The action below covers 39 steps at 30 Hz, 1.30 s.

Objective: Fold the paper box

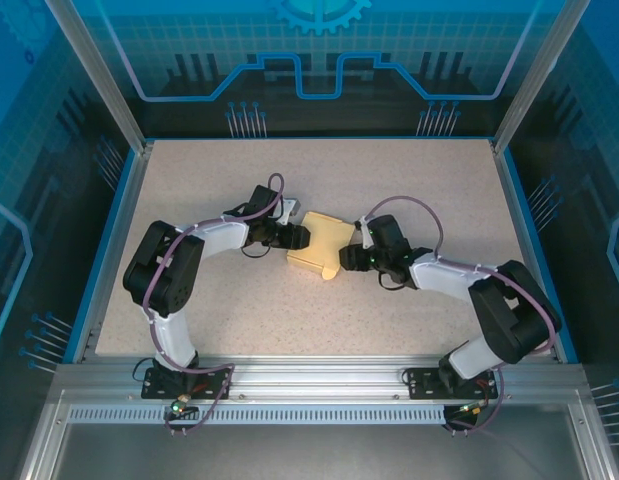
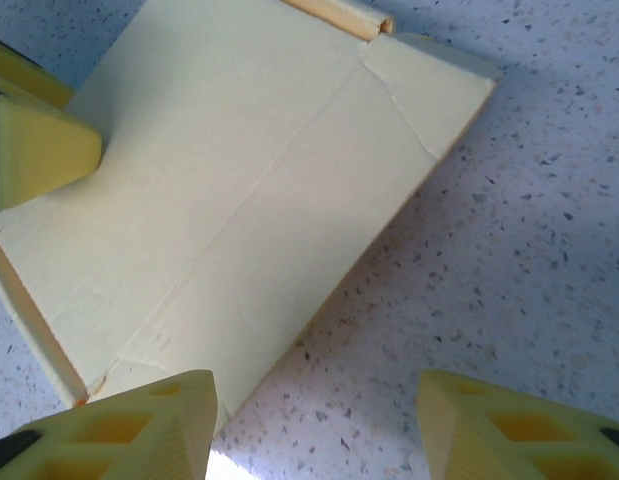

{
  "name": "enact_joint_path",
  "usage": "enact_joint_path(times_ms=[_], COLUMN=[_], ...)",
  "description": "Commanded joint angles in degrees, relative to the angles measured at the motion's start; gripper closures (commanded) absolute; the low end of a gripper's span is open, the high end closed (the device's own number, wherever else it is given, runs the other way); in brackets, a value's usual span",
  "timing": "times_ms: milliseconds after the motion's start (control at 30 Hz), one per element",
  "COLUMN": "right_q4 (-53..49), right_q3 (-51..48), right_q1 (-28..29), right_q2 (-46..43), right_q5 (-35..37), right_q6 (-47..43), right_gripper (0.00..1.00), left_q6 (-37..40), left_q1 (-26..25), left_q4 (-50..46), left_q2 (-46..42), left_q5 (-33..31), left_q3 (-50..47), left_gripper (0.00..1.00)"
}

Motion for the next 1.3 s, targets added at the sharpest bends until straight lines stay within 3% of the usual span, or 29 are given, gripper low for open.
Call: enact_joint_path(times_ms=[0,500,1000,1267], right_q4=[1.67,3.47,8.24,9.49], right_q3=[3.01,7.33,6.75,5.98], right_q1=[0.59,-0.95,-1.28,-1.28], right_q2=[2.48,10.76,10.91,6.47], right_q5=[-1.49,-6.62,-9.11,-10.27], right_q6=[2.54,12.13,17.12,18.90], right_gripper=[0.44,0.51,0.83,0.90], left_q6=[-0.12,-0.10,-1.16,-2.40], left_q1=[-0.47,-0.48,-0.48,-0.53], left_q4=[-0.88,-0.71,0.26,1.08], left_q2=[-0.28,-0.85,-1.18,-0.82], left_q5=[-1.03,-1.65,-0.55,2.05], left_q3=[-1.22,-1.83,-2.69,-2.88], left_gripper=[0.46,0.46,0.46,0.46])
